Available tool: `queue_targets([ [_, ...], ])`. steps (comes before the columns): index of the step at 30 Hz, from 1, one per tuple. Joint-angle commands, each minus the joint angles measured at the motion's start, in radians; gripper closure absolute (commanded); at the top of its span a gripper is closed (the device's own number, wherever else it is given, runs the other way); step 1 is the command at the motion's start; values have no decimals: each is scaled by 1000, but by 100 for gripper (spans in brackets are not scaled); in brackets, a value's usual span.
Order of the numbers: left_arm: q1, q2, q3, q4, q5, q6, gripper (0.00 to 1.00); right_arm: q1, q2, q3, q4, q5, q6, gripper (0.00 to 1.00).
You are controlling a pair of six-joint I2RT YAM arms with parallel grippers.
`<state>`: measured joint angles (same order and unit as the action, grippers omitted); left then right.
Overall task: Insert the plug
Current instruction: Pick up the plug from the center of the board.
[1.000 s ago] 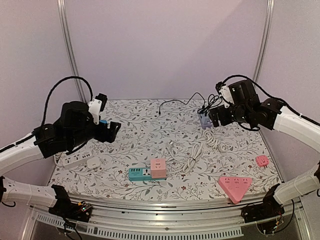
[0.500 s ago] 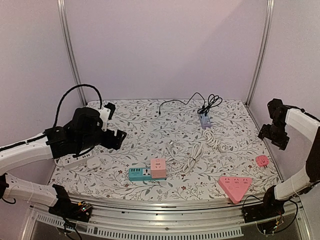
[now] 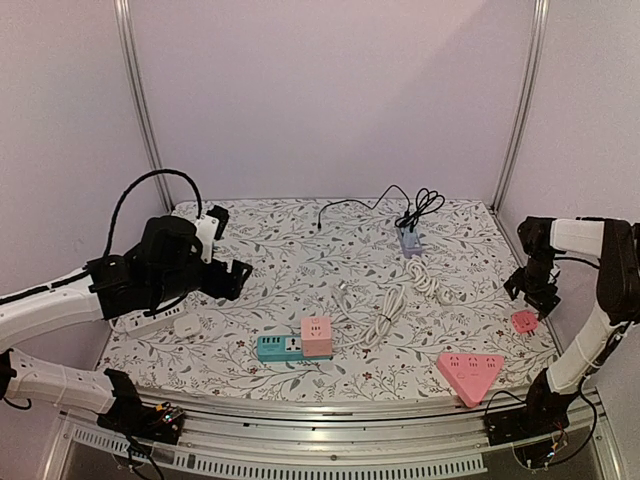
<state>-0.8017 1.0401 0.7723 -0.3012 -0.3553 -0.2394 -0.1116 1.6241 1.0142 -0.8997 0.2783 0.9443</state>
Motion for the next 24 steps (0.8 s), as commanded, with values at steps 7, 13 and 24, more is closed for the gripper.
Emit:
queue_targets([
  [7, 15, 8, -10, 16, -2, 11, 4, 0, 19, 49, 29, 5, -240, 6],
  [13, 16, 11, -10, 20, 4, 16, 4, 0, -80, 30, 74, -49, -542, 1],
  [24, 15, -19, -18, 24, -3, 18, 4, 0, -130, -31, 139, -422, -1065, 1],
])
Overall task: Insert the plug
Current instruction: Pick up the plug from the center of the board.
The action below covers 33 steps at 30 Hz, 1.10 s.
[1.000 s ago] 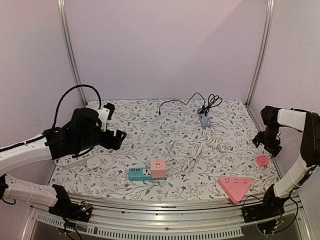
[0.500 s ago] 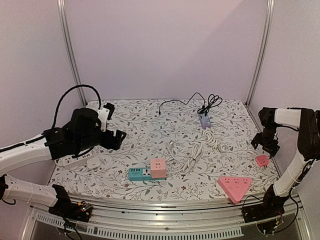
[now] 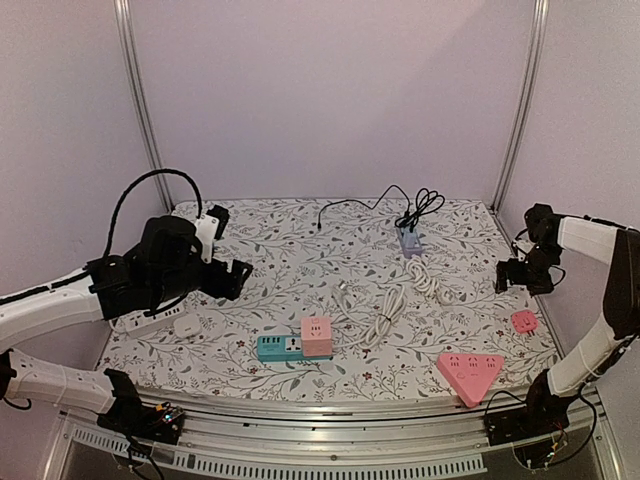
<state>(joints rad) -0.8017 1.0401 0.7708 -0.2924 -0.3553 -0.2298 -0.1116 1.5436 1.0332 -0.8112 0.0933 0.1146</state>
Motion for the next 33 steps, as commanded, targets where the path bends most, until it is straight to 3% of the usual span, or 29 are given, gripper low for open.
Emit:
queue_targets([
  [1, 15, -21, -16, 15, -2, 8, 4, 0, -52, -52, 48, -224, -278, 1],
  [5, 15, -23, -16, 16, 3, 10, 4, 0, -27, -22, -23, -32, -324, 1],
  [13, 13, -41, -13, 8, -2, 10, 4, 0, -20, -94, -47, -68, -483, 1],
  [19, 2, -66, -22, 11, -11, 14, 4, -52, 31, -42, -91, -21, -548, 1],
  [33, -49, -74, -20, -7, -94, 53, 4, -113, 134, -61, -55, 18, -551, 1],
])
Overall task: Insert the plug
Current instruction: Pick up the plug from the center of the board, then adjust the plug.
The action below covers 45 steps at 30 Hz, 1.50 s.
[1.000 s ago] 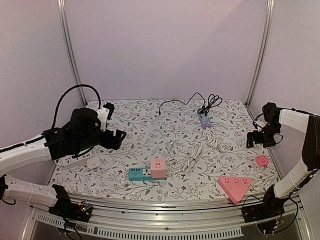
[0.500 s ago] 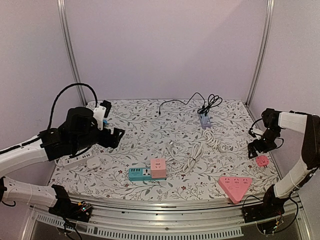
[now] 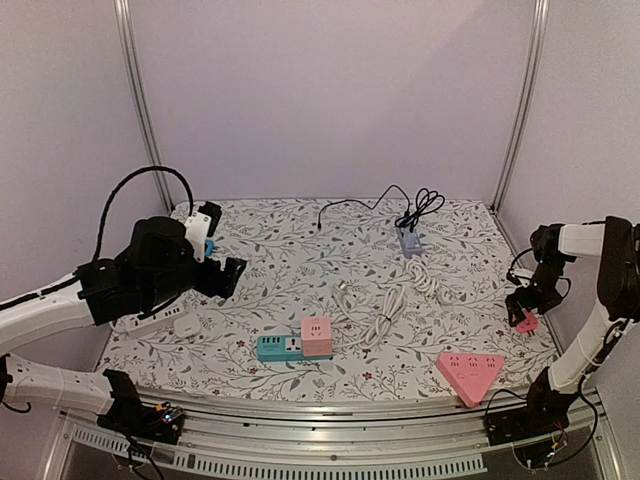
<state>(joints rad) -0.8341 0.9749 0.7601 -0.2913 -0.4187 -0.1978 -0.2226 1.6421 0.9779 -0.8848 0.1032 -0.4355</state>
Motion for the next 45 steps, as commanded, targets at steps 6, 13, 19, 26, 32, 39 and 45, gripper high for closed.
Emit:
queue_targets([
  [6, -31, -12, -12, -12, -57, 33, 4, -5, 95, 4, 23, 24, 0, 7],
  [13, -40, -15, -11, -15, -77, 43, 3, -5, 110, 5, 22, 8, 3, 23],
  [19, -43, -12, -11, -16, -80, 47, 3, -3, 99, 30, 9, 4, 9, 54],
  [26, -45, -9, -12, -12, -85, 48, 3, 44, 29, 73, 8, -14, 32, 69],
  [32, -45, -8, -12, 2, -68, 47, 3, 144, -144, 120, 56, -61, 84, 79],
  [39, -42, -9, 4, 5, -14, 38, 3, 422, -362, 234, 147, 46, 133, 82],
  [45, -39, -33, 37, 1, 79, 8, 3, 800, -385, 343, 251, 214, 150, 84],
])
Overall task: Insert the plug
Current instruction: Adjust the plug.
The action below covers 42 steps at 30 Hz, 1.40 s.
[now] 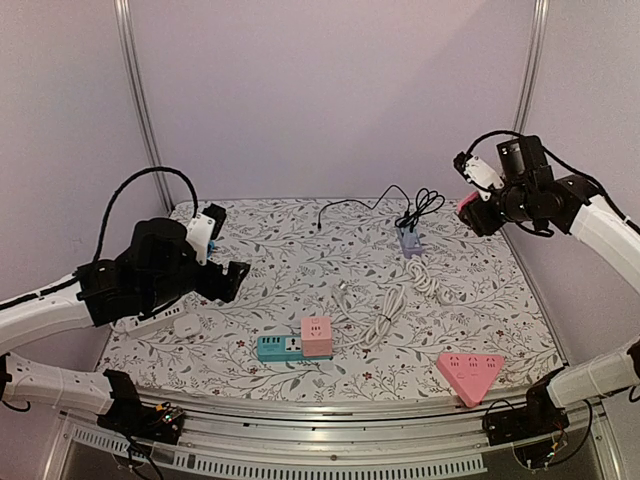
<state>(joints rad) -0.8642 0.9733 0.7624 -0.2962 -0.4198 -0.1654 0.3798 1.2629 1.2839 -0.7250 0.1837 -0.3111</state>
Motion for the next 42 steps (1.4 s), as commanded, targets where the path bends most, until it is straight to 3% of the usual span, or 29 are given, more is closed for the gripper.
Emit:
queue_targets([
  [1, -9, -38, 41, 5, 97, -29, 3, 251, -5, 38, 131, 154, 25, 84],
  [9, -9, -75, 124, -8, 209, -101, 5, 610, 101, 43, 442, 289, -20, 87],
  [15, -16, 14, 192, 29, 378, -183, 4, 753, 211, 36, 633, 269, -90, 87],
  [27, -45, 113, 239, 131, 440, -208, 1, 848, 272, -39, 849, 232, -124, 87],
  [42, -73, 166, 267, 166, 471, -136, 12, 889, 351, 0, 888, 255, -189, 87],
])
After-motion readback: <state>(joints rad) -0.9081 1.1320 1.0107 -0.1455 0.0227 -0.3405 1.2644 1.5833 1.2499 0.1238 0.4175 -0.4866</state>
